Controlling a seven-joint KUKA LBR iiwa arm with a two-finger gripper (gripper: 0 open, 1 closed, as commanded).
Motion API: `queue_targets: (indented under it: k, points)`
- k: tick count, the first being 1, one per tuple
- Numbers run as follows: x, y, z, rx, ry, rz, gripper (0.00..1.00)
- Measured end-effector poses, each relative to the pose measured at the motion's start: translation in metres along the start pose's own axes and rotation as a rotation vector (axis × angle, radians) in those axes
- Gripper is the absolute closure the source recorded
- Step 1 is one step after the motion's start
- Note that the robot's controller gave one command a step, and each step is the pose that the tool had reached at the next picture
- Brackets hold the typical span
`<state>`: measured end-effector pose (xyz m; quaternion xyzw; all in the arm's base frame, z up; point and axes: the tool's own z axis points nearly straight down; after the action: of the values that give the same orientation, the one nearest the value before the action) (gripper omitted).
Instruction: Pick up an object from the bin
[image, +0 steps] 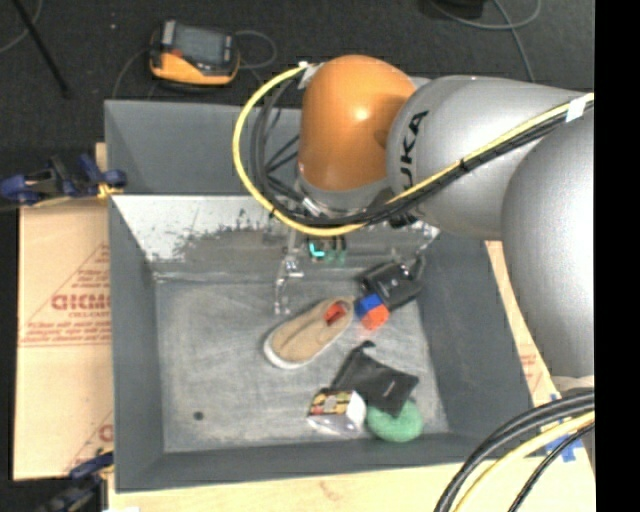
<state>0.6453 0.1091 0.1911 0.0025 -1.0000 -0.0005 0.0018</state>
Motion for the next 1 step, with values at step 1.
queue_targets:
  k: [1]
  points:
    - [-0.0015, -0.0006, -0.0054, -0.001, -0.008, 0.004, 1.0]
